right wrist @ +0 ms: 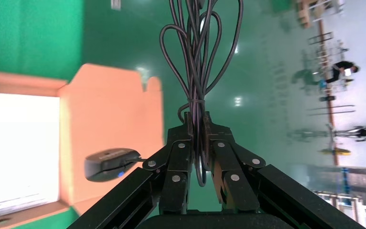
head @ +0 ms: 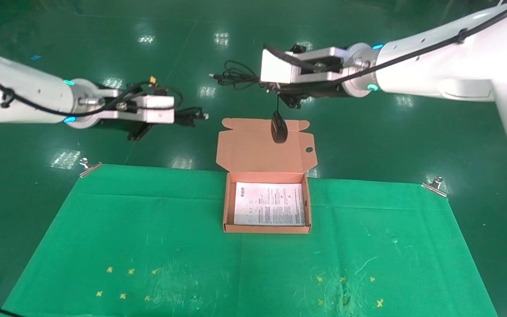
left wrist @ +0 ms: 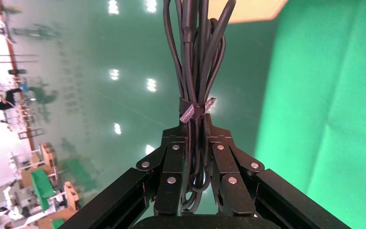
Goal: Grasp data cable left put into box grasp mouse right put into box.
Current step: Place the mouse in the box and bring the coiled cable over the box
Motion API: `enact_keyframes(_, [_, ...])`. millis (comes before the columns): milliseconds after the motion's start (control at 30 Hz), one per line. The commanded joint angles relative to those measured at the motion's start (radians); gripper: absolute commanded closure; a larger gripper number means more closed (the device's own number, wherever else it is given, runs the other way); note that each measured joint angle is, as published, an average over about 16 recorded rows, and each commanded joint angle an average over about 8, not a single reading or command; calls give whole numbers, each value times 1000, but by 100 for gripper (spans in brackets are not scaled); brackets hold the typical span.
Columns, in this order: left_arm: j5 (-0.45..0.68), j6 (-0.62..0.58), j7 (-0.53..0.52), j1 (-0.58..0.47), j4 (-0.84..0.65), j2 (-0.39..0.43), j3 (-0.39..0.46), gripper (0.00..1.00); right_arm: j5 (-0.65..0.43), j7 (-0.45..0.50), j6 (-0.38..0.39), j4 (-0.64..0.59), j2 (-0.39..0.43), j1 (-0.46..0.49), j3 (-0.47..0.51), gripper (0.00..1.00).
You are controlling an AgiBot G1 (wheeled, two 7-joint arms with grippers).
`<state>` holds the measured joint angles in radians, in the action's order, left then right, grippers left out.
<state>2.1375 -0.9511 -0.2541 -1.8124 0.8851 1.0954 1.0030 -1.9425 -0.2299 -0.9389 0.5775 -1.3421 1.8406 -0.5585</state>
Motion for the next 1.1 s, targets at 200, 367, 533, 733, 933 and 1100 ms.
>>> enact_keyframes(200, [25, -70, -59, 24, 65, -56, 15, 100, 0, 17, 7, 2, -10, -40, -48, 100])
enact_keyframes(367, [67, -128, -139, 38, 139, -101, 26, 100, 22, 45, 18, 24, -18, -71, -105, 100])
enact_keyframes(533, [113, -187, -224, 45, 214, -140, 35, 100, 60, 90, 32, 61, -22, -97, -179, 100])
enact_keyframes(733, [149, -224, -293, 54, 281, -162, 39, 100, 120, 149, 56, 99, -24, -120, -275, 100])
enact_keyframes(933, [162, -232, -316, 60, 310, -169, 40, 100, 190, 225, 102, 97, -25, -141, -360, 100])
enact_keyframes(1100, [165, -234, -322, 61, 317, -171, 40, 100, 245, 296, 140, 47, -24, -162, -417, 100])
